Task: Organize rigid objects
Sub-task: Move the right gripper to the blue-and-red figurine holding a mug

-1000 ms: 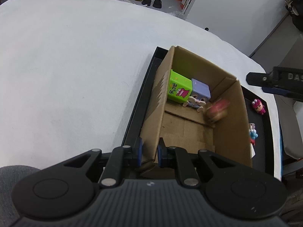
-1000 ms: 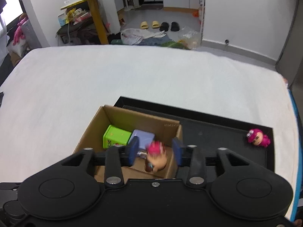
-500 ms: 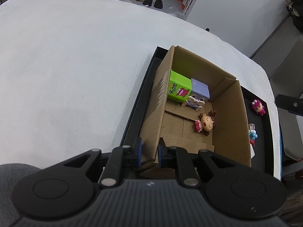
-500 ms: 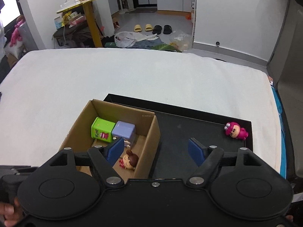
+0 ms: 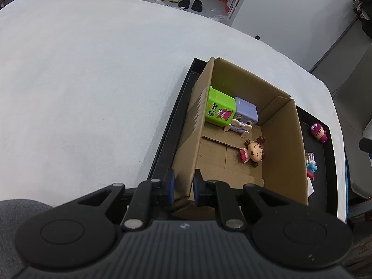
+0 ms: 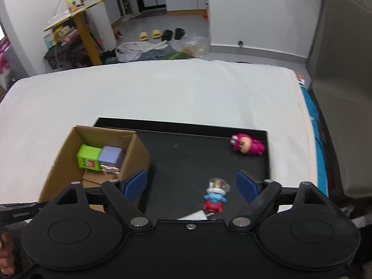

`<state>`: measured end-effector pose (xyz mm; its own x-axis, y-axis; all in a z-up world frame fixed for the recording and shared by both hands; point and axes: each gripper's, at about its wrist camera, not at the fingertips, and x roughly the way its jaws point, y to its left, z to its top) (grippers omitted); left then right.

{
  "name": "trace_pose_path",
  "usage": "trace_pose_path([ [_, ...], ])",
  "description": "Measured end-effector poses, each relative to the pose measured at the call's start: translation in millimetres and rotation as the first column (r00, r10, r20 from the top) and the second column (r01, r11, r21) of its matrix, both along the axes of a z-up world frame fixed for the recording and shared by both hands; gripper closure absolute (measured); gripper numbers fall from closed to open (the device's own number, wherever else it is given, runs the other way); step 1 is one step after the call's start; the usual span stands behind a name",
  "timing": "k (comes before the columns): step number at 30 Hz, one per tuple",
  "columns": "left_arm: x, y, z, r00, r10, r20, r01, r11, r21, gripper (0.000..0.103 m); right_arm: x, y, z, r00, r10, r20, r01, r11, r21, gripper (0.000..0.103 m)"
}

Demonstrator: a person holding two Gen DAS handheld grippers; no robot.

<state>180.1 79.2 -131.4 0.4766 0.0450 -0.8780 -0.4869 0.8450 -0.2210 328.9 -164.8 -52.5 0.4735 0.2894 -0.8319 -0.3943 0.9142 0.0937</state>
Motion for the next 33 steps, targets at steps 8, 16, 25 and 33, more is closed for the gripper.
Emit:
trace_pose_path([
  [8,2,-4,3,1.000,0.001,-0.003,-0.001,1.000,0.024,0.090,10,-21,-16,0.997,-0.017,-0.080,0.023,0.997,0.080,0.019],
  [16,2,-5,7,1.000,0.000,-0.002,0.001,0.999,0.035,0.091,21,-33,-47,0.985,-0.074,-0.155,0.090,0.991,0.102,0.019],
  [25,2,-4,7,1.000,0.006,-0.008,-0.005,0.999,0.037,0.091,31,-30,-77,0.972,-0.120,-0.199,0.143,0.984,0.105,0.019],
  [33,3,-2,6,1.000,-0.001,-0.010,0.001,0.999,0.033,0.091,39,-19,-104,0.965,-0.140,-0.222,0.153,0.987,0.043,0.019],
])
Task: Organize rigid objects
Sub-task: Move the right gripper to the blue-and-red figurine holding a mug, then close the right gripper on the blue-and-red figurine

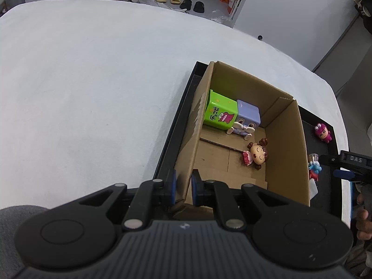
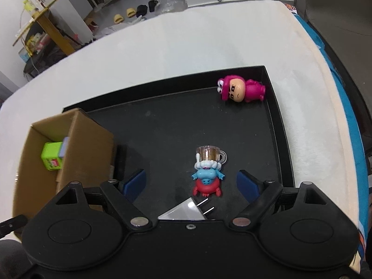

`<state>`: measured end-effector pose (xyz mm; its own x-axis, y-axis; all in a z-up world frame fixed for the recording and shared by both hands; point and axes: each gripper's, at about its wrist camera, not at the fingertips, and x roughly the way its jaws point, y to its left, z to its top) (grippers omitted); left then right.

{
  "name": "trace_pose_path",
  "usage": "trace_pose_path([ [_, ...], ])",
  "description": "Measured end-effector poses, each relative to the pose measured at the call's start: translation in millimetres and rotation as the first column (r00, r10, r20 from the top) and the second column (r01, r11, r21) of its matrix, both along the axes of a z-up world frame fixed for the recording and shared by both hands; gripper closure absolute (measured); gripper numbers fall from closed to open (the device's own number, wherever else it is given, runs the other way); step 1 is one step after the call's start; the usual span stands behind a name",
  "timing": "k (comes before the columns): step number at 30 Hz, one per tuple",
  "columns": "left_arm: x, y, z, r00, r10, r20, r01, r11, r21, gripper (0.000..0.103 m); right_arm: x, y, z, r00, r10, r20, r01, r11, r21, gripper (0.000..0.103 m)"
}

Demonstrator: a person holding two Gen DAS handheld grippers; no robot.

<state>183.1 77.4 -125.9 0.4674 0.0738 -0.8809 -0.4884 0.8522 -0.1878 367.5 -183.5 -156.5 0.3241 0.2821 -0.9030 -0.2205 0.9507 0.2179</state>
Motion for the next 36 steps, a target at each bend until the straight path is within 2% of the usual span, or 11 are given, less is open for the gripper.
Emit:
trace_pose_path([
  [13,1,0,1,1.000,-0.013,-0.003,0.013,1.000,-0.003,0.091,1,24,-23,1.000,0.009,0.014,-0.008,0.993,-0.120,0.026],
  [15,1,-1,1,1.000,-0.014,-0.003,0.014,1.000,0.000,0.091,1,25,-27,1.000,0.004,0.008,-0.003,0.991,-0.134,0.032],
  [19,2,-1,2,1.000,-0.017,-0.006,0.017,1.000,0.000,0.091,1,30,-34,1.000,0.003,0.002,-0.003,0.987,-0.162,0.039],
  [22,2,-1,1,1.000,-0.017,-0.008,0.017,1.000,-0.001,0.091,-1,35,-34,0.999,0.023,0.031,-0.016,0.980,-0.197,0.044],
  [24,3,-1,2,1.000,-0.020,-0.010,0.020,1.000,0.004,0.091,-1,34,-34,0.999,0.027,0.044,-0.016,0.976,-0.218,0.056],
  [26,3,-1,1,1.000,-0.016,-0.011,0.016,1.000,0.002,0.091,-2,34,-31,0.999,0.022,0.038,-0.013,0.976,-0.218,0.064],
  [33,2,-1,0,1.000,-0.005,-0.019,0.005,1.000,0.009,0.092,-2,27,-25,1.000,0.008,0.025,-0.003,0.982,-0.191,0.065],
  [36,2,-2,0,1.000,-0.003,-0.022,0.004,1.000,0.022,0.092,-4,24,-16,0.999,0.002,0.047,0.006,0.985,-0.171,0.065],
])
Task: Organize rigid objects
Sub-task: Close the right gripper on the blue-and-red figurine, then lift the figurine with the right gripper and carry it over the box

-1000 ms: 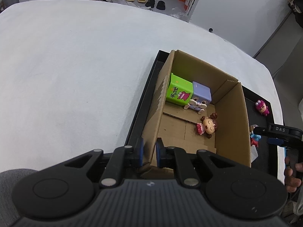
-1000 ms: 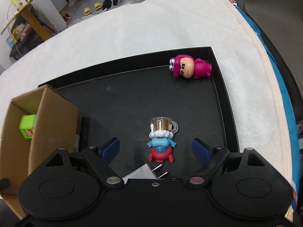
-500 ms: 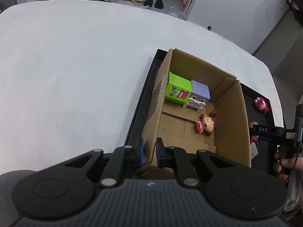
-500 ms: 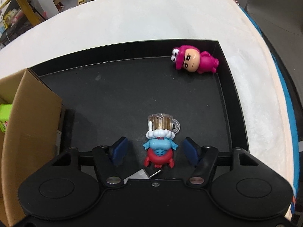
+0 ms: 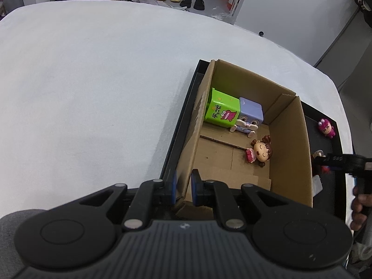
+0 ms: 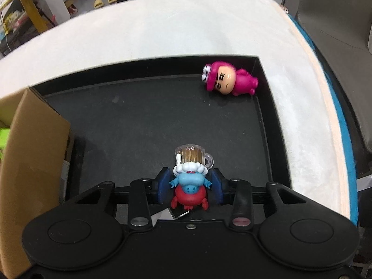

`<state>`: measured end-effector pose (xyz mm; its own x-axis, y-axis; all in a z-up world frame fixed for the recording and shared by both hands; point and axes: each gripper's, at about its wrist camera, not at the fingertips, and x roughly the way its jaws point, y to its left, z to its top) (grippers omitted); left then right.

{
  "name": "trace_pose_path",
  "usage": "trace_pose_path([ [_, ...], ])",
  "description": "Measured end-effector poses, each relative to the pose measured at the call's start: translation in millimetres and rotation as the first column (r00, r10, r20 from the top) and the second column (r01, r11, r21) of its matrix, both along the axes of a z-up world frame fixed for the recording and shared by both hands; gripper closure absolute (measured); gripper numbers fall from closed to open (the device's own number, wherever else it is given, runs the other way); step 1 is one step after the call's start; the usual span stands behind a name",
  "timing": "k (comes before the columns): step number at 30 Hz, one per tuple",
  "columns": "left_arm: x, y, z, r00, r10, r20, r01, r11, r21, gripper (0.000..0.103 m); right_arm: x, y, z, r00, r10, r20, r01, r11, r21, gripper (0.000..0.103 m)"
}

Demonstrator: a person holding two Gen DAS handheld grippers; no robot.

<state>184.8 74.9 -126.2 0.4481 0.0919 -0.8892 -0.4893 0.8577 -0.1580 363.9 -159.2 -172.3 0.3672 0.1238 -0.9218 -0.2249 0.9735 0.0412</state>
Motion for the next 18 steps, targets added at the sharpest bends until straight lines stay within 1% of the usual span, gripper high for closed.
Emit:
trace_pose_path([
  [4,0,-5,2,1.000,-0.004,-0.003,0.004,1.000,0.022,0.092,-1,-9,18,1.000,-0.017,0.026,0.016,0.999,0.034,0.065],
  [11,0,-8,4,1.000,-0.008,-0.002,0.008,0.999,0.044,0.093,-6,-20,53,0.995,-0.024,0.099,0.016,0.997,0.078,0.065],
  [13,0,-10,5,1.000,-0.012,-0.004,0.012,0.998,0.057,0.093,-1,-26,58,0.993,-0.026,0.117,0.016,0.995,0.093,0.065],
  [18,1,-13,4,1.000,-0.014,-0.009,0.015,0.997,0.080,0.093,-7,-28,78,0.984,-0.005,0.176,-0.018,0.991,0.132,0.065],
])
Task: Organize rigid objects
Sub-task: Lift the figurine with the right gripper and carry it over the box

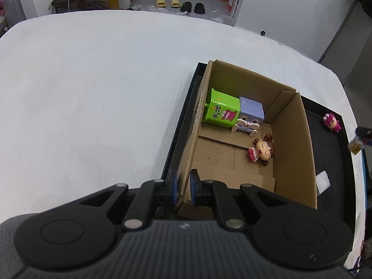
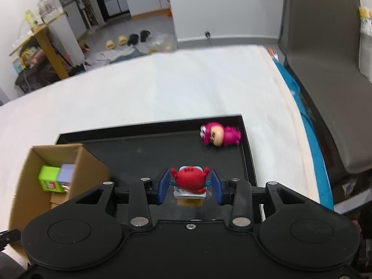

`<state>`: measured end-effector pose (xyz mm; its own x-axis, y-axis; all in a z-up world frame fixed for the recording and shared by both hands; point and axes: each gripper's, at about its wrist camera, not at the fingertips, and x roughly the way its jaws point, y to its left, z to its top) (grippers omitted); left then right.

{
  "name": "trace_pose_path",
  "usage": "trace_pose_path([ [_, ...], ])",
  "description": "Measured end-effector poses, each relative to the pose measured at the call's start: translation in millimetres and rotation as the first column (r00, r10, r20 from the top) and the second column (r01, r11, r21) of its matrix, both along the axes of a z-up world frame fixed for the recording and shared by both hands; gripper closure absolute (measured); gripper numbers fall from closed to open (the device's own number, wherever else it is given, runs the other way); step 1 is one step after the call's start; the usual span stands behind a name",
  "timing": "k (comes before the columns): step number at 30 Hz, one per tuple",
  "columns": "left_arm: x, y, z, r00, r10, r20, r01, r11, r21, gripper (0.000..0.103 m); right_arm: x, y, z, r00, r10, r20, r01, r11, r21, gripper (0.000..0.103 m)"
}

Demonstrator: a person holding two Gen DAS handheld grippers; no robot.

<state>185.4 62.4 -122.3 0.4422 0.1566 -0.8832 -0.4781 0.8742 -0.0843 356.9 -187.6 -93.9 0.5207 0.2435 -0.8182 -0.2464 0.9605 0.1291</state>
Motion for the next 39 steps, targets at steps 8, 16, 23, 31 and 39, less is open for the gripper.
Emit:
trace_pose_path([
  [8,0,-3,-1,1.000,-0.007,0.005,0.006,1.000,0.023,0.093,-17,2,31,0.997,0.046,0.058,-0.049,0.997,0.061,0.065],
  [16,-3,-3,-2,1.000,-0.009,0.017,0.009,1.000,0.026,0.093,-31,10,48,0.993,0.083,0.087,-0.092,0.990,0.106,0.065],
  [23,-3,-1,0,1.000,-0.013,0.024,0.013,1.000,0.020,0.094,-36,27,53,0.984,0.148,0.096,-0.164,0.969,0.185,0.065],
  [31,-6,1,-1,0.999,-0.021,0.033,0.020,1.000,0.010,0.094,-49,61,57,0.964,0.234,0.129,-0.256,0.947,0.194,0.065],
  [39,-8,4,-1,0.999,-0.022,0.044,0.022,1.000,-0.008,0.094,-52,88,55,0.944,0.305,0.128,-0.327,0.921,0.211,0.065],
])
